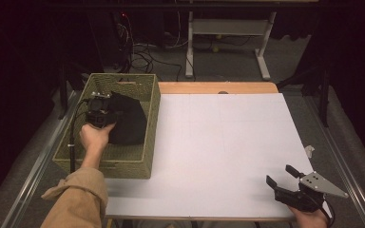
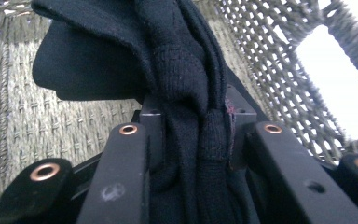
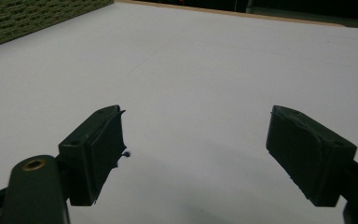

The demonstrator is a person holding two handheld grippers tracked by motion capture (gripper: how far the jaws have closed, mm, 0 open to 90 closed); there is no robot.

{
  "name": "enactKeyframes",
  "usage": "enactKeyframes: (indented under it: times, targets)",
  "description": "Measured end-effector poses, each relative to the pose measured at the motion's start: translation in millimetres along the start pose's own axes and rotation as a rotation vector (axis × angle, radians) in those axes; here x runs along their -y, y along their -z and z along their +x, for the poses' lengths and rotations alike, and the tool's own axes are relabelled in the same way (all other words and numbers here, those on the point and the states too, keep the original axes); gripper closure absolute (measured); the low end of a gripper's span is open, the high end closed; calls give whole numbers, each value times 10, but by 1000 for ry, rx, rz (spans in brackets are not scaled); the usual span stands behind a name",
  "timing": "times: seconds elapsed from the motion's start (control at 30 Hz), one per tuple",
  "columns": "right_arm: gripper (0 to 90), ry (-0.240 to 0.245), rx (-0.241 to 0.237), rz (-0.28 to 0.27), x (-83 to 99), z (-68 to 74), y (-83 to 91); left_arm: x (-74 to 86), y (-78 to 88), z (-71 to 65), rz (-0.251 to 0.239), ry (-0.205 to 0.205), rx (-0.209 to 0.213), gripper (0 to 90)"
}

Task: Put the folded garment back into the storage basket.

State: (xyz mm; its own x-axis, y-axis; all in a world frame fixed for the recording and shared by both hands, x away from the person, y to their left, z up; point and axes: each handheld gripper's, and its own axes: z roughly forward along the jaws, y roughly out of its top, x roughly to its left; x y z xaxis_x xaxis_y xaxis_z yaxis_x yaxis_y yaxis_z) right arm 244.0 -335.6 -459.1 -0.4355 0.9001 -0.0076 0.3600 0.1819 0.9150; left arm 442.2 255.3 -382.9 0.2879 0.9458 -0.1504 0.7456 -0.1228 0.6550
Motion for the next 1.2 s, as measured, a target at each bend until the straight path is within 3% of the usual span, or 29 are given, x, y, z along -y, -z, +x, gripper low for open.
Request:
enactKeyframes:
  times: [0.13,0.27,0.43,0.57,0.8,1.2]
  targets:
    - [194,-1,-1,1,1,0,1,3,-25,24,36,10,1,631]
    - [193,1,-3,2,1,2,-1,3,-17,33,36,18,-9,608]
    - [193,0,-1,2,1,1,0,6,-6,47,28,25,-43,477]
    - [193,1,0,3,1,2,0,15,26,44,24,17,-61,422]
    - [193,1,1,1,0,5,6,30,77,31,-12,18,-62,358]
    - [193,0,0,-3,-1,7,10,51,216,-65,-84,-36,-42,328]
